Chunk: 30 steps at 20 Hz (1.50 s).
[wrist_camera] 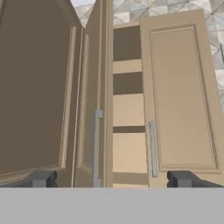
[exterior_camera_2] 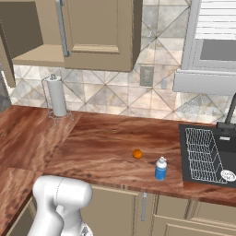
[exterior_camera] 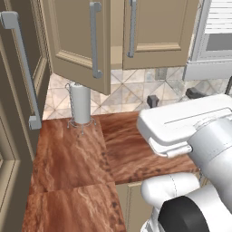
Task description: Open the cabinet. Pick the soap dispenser and place it next to the sink. Then close the cabinet.
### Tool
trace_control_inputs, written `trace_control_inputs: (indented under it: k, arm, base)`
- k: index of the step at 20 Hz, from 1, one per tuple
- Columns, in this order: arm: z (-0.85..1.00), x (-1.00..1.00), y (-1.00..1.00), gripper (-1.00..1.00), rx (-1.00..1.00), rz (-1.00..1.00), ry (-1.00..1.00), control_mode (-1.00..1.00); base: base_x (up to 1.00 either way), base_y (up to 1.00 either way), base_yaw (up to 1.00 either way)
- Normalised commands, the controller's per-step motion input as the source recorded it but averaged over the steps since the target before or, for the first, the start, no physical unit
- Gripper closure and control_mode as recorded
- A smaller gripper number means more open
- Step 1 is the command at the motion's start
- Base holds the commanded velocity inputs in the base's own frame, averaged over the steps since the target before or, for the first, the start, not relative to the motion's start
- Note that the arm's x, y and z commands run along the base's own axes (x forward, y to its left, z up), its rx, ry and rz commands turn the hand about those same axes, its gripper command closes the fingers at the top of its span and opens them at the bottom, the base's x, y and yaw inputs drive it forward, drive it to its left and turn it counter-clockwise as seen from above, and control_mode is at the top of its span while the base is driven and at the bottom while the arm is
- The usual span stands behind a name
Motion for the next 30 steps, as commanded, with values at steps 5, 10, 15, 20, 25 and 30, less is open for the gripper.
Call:
trace_control_inputs:
  k: [5, 10, 15, 20, 25, 30]
  arm:
    - [-0.23, 0.18, 0.0, -1.0, -0.02, 0.0, 0.0, -1.0]
    - [-0.07, 0.24, 0.0, -1.0, 0.0, 0.0, 0.0, -1.0]
    - [-0.02, 0.07, 0.0, -1.0, 0.0, -0.01, 0.0, -1.0]
    - [-0.01, 0.04, 0.03, -1.0, 0.0, -0.04, 0.0, -1.0]
    - [-0.02, 0.02, 0.16, -1.0, 0.0, -0.04, 0.0, -1.0]
    - [-0.11, 0.17, 0.13, -1.0, -0.01, -0.05, 0.0, -1.0]
  base:
    - [0.0, 0.0, 0.0]
    - [0.0, 0.0, 0.0]
    - [0.0, 0.0, 0.0]
    - [0.0, 0.0, 0.0]
    - [0.0, 0.0, 0.0]
    - [0.0, 0.0, 0.0]
